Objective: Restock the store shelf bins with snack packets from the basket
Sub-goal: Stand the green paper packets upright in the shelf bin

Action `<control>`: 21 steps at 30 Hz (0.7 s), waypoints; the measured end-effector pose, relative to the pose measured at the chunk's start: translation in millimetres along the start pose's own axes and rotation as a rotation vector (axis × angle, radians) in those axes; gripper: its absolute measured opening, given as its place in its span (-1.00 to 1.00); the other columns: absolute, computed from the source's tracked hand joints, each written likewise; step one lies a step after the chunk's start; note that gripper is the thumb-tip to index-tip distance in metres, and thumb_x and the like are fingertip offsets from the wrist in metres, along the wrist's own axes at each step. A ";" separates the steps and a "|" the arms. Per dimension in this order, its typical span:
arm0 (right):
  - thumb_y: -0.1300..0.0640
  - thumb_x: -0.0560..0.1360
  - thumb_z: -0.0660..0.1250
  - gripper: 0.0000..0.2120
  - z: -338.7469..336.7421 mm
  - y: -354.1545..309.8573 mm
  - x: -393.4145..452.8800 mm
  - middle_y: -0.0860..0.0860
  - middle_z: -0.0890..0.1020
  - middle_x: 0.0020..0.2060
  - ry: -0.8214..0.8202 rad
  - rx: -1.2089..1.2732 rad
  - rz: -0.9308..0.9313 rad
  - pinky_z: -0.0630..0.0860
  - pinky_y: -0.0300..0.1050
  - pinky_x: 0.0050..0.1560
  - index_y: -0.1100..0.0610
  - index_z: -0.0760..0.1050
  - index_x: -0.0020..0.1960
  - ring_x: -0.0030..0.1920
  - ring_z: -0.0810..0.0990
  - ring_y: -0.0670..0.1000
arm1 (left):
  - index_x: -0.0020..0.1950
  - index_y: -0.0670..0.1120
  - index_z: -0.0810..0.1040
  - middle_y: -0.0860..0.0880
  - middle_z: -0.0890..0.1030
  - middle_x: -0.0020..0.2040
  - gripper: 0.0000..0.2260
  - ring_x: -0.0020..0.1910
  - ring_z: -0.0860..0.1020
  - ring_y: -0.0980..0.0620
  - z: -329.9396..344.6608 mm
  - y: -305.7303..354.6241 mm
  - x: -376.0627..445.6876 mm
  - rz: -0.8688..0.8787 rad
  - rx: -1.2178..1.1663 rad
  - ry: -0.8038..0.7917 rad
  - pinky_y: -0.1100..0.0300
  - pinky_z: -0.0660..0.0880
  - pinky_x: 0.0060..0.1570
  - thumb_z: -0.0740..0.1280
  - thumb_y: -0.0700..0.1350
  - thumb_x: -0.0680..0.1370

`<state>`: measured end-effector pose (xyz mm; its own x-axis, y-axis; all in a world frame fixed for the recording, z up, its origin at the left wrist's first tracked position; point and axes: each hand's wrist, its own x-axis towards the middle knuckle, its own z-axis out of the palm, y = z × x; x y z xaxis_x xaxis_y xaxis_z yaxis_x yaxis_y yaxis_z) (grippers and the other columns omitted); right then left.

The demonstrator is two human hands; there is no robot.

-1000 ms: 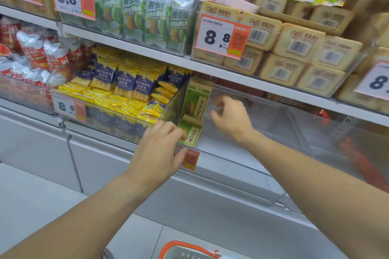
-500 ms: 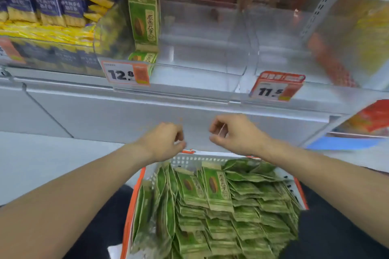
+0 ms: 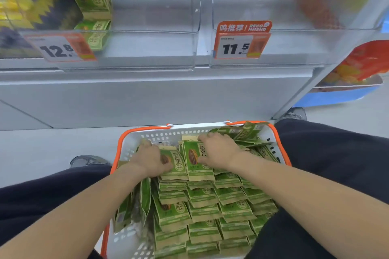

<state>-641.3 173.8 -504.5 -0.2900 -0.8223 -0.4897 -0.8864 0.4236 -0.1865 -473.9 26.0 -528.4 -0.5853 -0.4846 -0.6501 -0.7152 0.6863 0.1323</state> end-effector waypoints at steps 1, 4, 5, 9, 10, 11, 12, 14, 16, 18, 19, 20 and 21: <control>-0.20 0.52 0.36 -0.32 2.0 -1.1 1.9 0.15 0.48 0.34 -0.023 -0.024 0.014 0.36 0.16 0.38 0.14 0.26 0.49 0.37 0.41 0.18 | 0.00 -0.02 0.63 -0.14 0.54 0.17 -0.45 0.32 0.33 -0.11 1.6 -2.7 2.2 -0.017 -0.014 -0.007 0.01 0.42 0.28 0.28 0.42 0.37; -0.25 0.52 0.32 -0.24 7.5 -7.8 6.1 0.21 0.40 0.41 -0.113 -0.140 0.042 0.27 0.22 0.41 0.18 0.19 0.52 0.43 0.30 0.23 | -0.04 -0.04 0.61 -0.22 0.51 0.29 -0.38 0.38 0.33 -0.18 4.8 -4.4 1.1 -0.060 -0.042 -0.010 -0.05 0.40 0.31 0.26 0.49 0.33; -0.26 0.52 0.32 -0.23 9.7 -10.1 8.0 0.23 0.39 0.41 -0.130 -0.168 0.052 0.26 0.22 0.41 0.19 0.17 0.52 0.44 0.29 0.25 | -0.04 -0.09 0.59 -0.25 0.49 0.31 -0.38 0.39 0.32 -0.20 5.4 -3.2 -0.9 -0.075 -0.053 -0.013 -0.06 0.39 0.33 0.29 0.47 0.36; -0.28 0.54 0.28 -0.19 14.1 -14.2 12.8 0.24 0.38 0.42 -0.169 -0.227 0.054 0.23 0.25 0.42 0.19 0.11 0.55 0.46 0.25 0.25 | 0.15 -0.08 0.59 -0.18 0.46 0.30 -0.40 0.39 0.31 -0.15 5.2 -3.4 -7.3 -0.056 -0.110 0.010 -0.03 0.36 0.35 0.37 0.39 0.39; -0.28 0.54 0.27 -0.19 14.6 -13.5 13.0 0.23 0.37 0.44 -0.173 -0.225 0.039 0.20 0.26 0.44 0.18 0.10 0.56 0.48 0.22 0.25 | 0.18 -0.07 0.58 -0.15 0.47 0.27 -0.42 0.37 0.33 -0.14 4.4 -2.7 -10.0 -0.037 -0.136 0.025 -0.01 0.37 0.34 0.39 0.36 0.39; -0.28 0.54 0.28 -0.19 15.4 -12.3 13.2 0.22 0.35 0.46 -0.169 -0.203 0.023 0.18 0.26 0.46 0.17 0.10 0.57 0.50 0.20 0.24 | 0.19 -0.09 0.55 -0.13 0.47 0.23 -0.44 0.34 0.36 -0.12 3.6 -1.6 -13.0 -0.027 -0.164 0.037 0.02 0.39 0.31 0.42 0.31 0.41; -0.28 0.53 0.30 -0.18 16.1 -11.3 13.8 0.20 0.33 0.48 -0.156 -0.153 0.008 0.15 0.27 0.47 0.16 0.11 0.57 0.51 0.19 0.23 | 0.18 -0.11 0.52 -0.10 0.45 0.18 -0.47 0.28 0.39 -0.09 2.6 0.1 -15.8 -0.020 -0.187 0.054 0.07 0.40 0.25 0.45 0.25 0.42; -0.27 0.47 0.38 -0.15 17.3 -11.0 15.2 0.13 0.31 0.51 -0.113 0.013 -0.012 0.15 0.25 0.48 0.11 0.14 0.57 0.50 0.24 0.20 | 0.13 -0.11 0.46 -0.04 0.43 0.08 -0.55 0.15 0.41 -0.04 -0.8 4.9 -21.6 -0.019 -0.241 0.090 0.13 0.41 0.08 0.49 0.15 0.44; -0.24 0.41 0.47 -0.11 16.9 -15.3 16.5 0.08 0.33 0.49 -0.071 0.167 -0.018 0.20 0.20 0.47 0.08 0.16 0.56 0.47 0.32 0.18 | 0.06 -0.06 0.41 -0.01 0.47 0.03 -0.62 0.06 0.45 0.00 -3.0 6.7 -23.5 -0.022 -0.330 0.106 0.16 0.40 -0.04 0.51 0.07 0.44; -0.16 0.37 0.55 -0.09 16.7 -22.5 17.5 0.09 0.35 0.45 -0.046 0.301 -0.004 0.27 0.16 0.45 0.06 0.16 0.54 0.42 0.36 0.21 | 0.07 -0.05 0.41 -0.01 0.53 0.02 -0.64 0.02 0.52 0.00 -4.4 5.1 -24.5 -0.051 -0.417 0.099 0.17 0.44 -0.09 0.52 0.02 0.45; -0.12 0.34 0.58 -0.08 16.9 -26.0 17.9 0.09 0.35 0.44 -0.033 0.369 0.009 0.31 0.15 0.44 0.04 0.17 0.53 0.40 0.38 0.23 | 0.07 -0.05 0.42 -0.02 0.55 0.02 -0.65 0.00 0.53 0.01 -4.8 3.5 -24.4 -0.068 -0.453 0.098 0.16 0.46 -0.10 0.52 0.00 0.46; -0.09 0.31 0.61 -0.07 16.8 -29.2 17.6 0.10 0.36 0.42 -0.017 0.434 0.019 0.35 0.13 0.42 0.04 0.18 0.51 0.38 0.40 0.22 | 0.06 -0.06 0.43 -0.04 0.57 0.01 -0.67 -0.02 0.55 0.01 -5.3 2.3 -24.4 -0.081 -0.498 0.111 0.15 0.49 -0.10 0.52 -0.04 0.45; -0.07 0.29 0.63 -0.07 16.0 -31.9 17.1 0.09 0.37 0.40 0.003 0.499 0.025 0.39 0.10 0.40 0.04 0.20 0.49 0.36 0.42 0.19 | 0.04 -0.06 0.44 -0.06 0.57 0.00 -0.70 -0.05 0.56 0.01 -6.5 1.8 -25.0 -0.103 -0.567 0.122 0.14 0.51 -0.10 0.52 -0.09 0.45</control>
<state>-612.2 152.3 -520.6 -0.3102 -0.8103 -0.4972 -0.5990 0.5727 -0.5596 -463.0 35.8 -507.0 -0.5175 -0.6156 -0.5943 -0.8437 0.2515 0.4742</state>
